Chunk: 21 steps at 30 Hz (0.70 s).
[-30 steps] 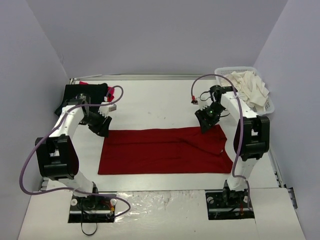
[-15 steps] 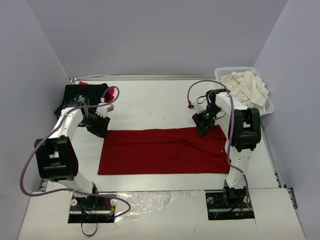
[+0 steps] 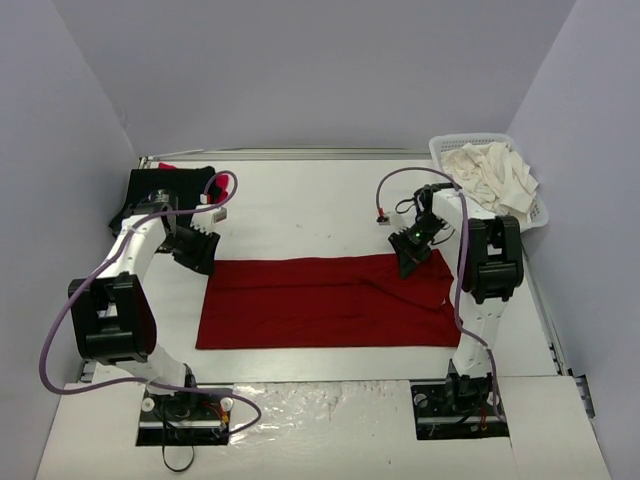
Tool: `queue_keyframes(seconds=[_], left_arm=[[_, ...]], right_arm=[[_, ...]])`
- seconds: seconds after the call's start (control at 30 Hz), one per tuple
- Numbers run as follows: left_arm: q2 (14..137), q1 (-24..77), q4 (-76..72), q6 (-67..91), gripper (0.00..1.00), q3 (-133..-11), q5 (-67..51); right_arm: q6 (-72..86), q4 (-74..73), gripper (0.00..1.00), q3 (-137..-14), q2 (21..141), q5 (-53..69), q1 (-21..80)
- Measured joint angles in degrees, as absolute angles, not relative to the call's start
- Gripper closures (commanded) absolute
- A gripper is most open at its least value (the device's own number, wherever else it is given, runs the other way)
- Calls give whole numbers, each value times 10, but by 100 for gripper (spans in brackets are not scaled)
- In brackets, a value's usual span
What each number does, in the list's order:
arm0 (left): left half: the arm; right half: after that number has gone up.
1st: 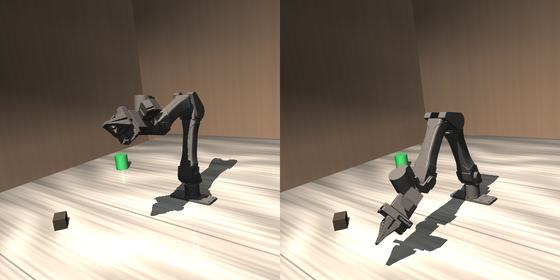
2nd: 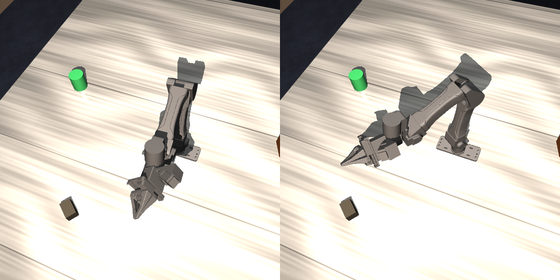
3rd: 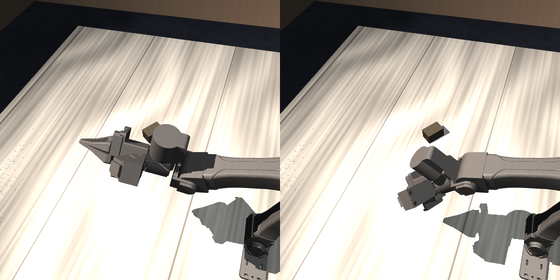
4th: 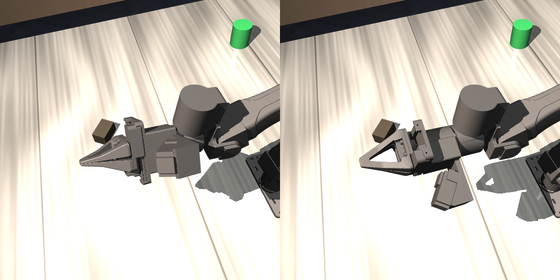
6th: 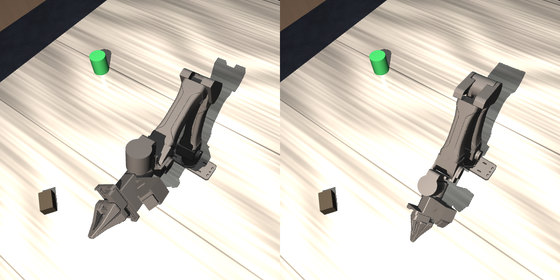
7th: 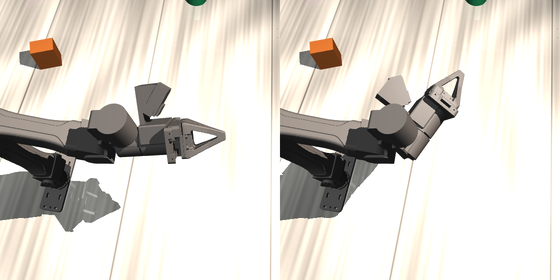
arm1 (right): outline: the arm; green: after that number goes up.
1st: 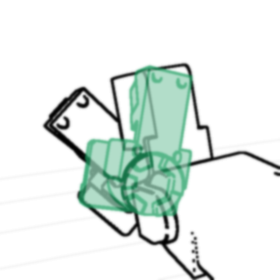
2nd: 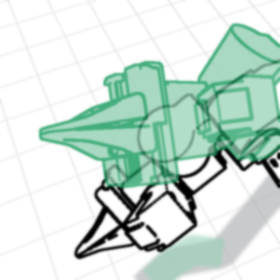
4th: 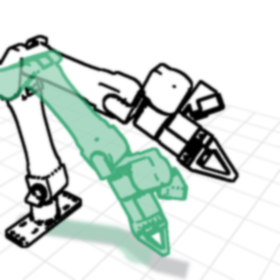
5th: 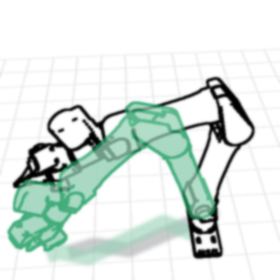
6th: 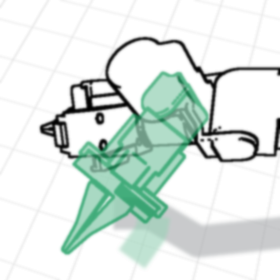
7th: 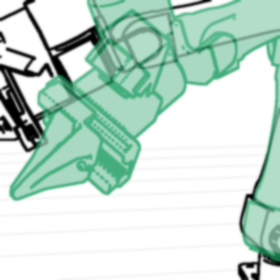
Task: Fold and stack the t-shirts
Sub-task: Fold the other side of the tshirt into a rectangle
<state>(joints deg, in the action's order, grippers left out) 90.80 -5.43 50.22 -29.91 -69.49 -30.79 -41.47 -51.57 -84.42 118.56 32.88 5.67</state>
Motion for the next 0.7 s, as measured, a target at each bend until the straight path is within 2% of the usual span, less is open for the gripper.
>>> queue_keyframes(seconds=[0.33, 0.7], left_arm=[[860, -54, 502, -298, 60, -677, -309], [813, -54, 504, -298, 59, -641, -310]], right_arm=[[-414, -524, 100, -811, 1104, 328, 83], [-410, -547, 91, -754, 1044, 317, 132]])
